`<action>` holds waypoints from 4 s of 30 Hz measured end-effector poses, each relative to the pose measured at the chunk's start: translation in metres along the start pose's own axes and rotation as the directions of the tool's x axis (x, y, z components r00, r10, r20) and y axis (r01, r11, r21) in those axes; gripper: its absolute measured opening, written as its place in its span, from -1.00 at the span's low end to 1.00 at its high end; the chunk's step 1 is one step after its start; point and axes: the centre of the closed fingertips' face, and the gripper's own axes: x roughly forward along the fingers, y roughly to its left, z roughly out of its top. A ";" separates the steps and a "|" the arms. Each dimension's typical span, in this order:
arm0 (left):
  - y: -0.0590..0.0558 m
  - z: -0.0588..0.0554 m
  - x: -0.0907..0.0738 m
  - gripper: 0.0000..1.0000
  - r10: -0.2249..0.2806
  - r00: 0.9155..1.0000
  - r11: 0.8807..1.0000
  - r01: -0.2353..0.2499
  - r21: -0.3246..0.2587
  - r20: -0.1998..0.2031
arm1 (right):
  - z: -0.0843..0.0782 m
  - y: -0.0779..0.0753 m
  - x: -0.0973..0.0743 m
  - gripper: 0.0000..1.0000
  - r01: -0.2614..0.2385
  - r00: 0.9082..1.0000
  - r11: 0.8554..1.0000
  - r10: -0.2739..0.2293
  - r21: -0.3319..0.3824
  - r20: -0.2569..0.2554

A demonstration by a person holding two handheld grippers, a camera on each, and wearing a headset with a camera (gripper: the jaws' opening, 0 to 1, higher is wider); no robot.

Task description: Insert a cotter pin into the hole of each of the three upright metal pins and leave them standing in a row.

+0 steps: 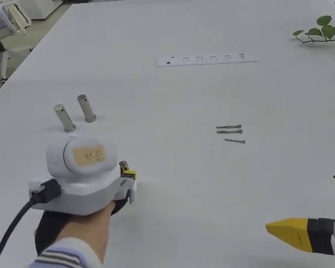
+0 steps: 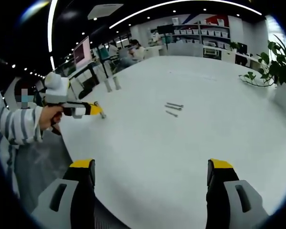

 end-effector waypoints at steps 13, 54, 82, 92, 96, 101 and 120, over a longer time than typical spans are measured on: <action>-0.002 -0.001 -0.001 -0.82 -0.008 1.000 0.997 0.008 0.081 -0.002 | 0.001 -0.001 -0.001 0.98 0.003 1.000 1.000 -0.003 0.005 0.006; -0.010 -0.005 -0.046 0.29 -0.352 0.933 0.927 0.358 0.108 -0.072 | 0.000 -0.017 -0.008 0.98 0.040 0.999 0.999 -0.040 -0.021 -0.031; -0.001 -0.007 -0.073 0.99 -0.399 0.915 0.895 0.404 0.191 -0.063 | 0.038 -0.036 0.005 0.98 -0.003 0.995 0.977 -0.018 -0.215 -0.094; 0.000 -0.011 -0.075 0.99 -0.404 0.912 0.895 0.409 0.177 -0.069 | 0.057 -0.029 0.021 0.81 -0.155 0.978 0.922 0.093 -0.355 -0.185; 0.002 -0.015 -0.074 0.99 -0.392 0.917 0.902 0.399 0.168 -0.074 | 0.063 -0.024 0.030 0.73 -0.203 0.968 0.893 0.121 -0.401 -0.221; 0.004 -0.017 -0.074 0.98 -0.390 0.918 0.908 0.396 0.140 -0.067 | 0.062 -0.018 0.041 0.57 -0.284 0.941 0.838 0.150 -0.467 -0.302; 0.008 -0.008 -0.076 0.88 -0.384 0.923 0.921 0.384 0.061 -0.016 | 0.068 -0.013 0.088 0.11 -0.416 0.888 0.750 0.215 -0.513 -0.406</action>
